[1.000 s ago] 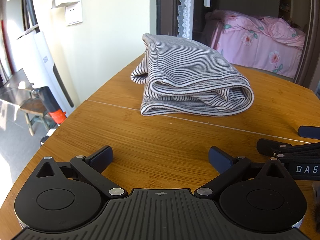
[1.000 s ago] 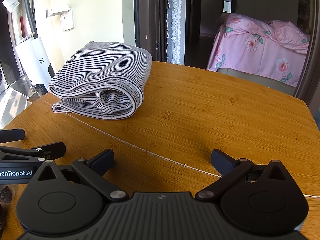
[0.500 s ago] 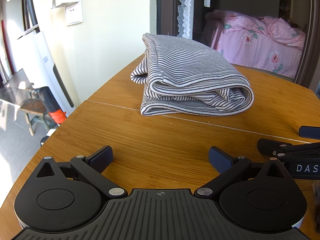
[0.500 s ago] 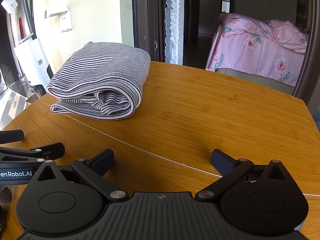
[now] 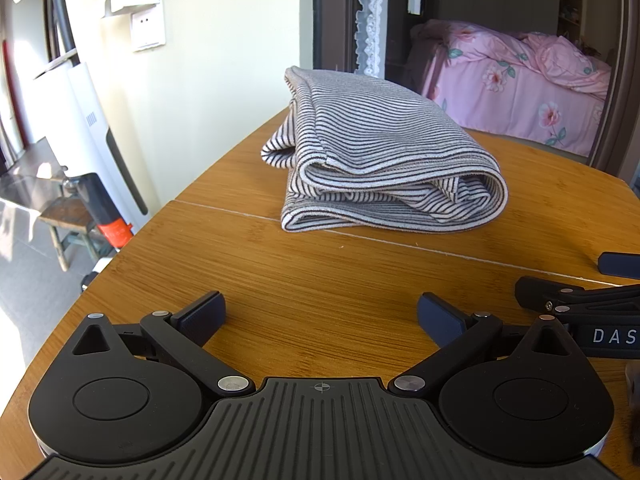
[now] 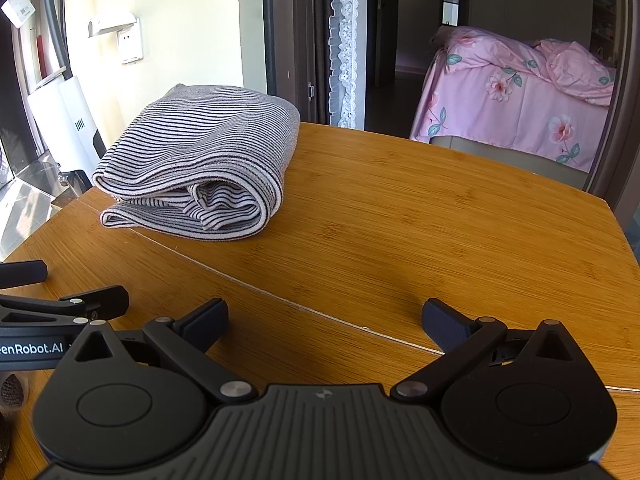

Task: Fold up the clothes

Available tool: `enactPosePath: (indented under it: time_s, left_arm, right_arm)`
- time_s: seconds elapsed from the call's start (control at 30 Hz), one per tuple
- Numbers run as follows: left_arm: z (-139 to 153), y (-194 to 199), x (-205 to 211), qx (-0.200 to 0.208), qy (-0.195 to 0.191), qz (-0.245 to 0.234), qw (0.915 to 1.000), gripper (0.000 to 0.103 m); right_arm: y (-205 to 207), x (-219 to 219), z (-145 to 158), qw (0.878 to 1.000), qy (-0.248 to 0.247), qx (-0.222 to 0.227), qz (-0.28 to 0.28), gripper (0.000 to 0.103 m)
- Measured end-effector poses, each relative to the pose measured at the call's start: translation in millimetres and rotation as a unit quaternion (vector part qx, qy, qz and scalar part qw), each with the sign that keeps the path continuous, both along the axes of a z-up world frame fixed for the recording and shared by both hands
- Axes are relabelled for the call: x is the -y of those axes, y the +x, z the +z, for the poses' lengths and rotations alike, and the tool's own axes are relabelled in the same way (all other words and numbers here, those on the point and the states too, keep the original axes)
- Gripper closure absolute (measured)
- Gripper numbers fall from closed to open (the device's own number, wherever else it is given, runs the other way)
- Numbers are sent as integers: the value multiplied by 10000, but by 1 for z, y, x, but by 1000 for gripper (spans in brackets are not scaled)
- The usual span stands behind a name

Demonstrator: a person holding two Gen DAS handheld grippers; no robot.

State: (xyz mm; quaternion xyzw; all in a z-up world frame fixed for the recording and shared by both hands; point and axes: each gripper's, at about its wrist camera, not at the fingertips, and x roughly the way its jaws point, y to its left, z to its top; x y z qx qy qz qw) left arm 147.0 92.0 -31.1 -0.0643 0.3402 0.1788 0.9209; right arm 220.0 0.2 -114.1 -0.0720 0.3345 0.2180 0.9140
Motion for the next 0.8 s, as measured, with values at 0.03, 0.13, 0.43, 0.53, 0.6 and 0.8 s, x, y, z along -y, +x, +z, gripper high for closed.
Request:
enactPosePath:
  time_s: [0.03, 0.13, 0.43, 0.53, 0.6, 0.8]
  left_arm:
    - [0, 0, 0, 0, 0, 1, 10000, 0]
    - [0, -1, 2, 0, 0, 9, 10000, 0]
    - [0, -1, 2, 1, -2, 9, 10000, 0]
    - [0, -1, 1, 1, -1, 7, 10000, 0]
    - [0, -1, 1, 1, 0, 7, 10000, 0]
    - [0, -2, 1, -1, -26, -48, 10000, 0]
  right_arm:
    - [0, 0, 0, 10000, -3, 0, -2, 0]
    - [0, -1, 0, 10000, -5, 0, -6, 0]
    - [0, 0, 0, 10000, -7, 1, -5, 0]
    - [0, 0, 0, 10000, -8, 2, -7, 0]
    - [0, 0, 0, 10000, -8, 2, -16, 0]
    - [0, -2, 0, 10000, -19, 3, -55, 0]
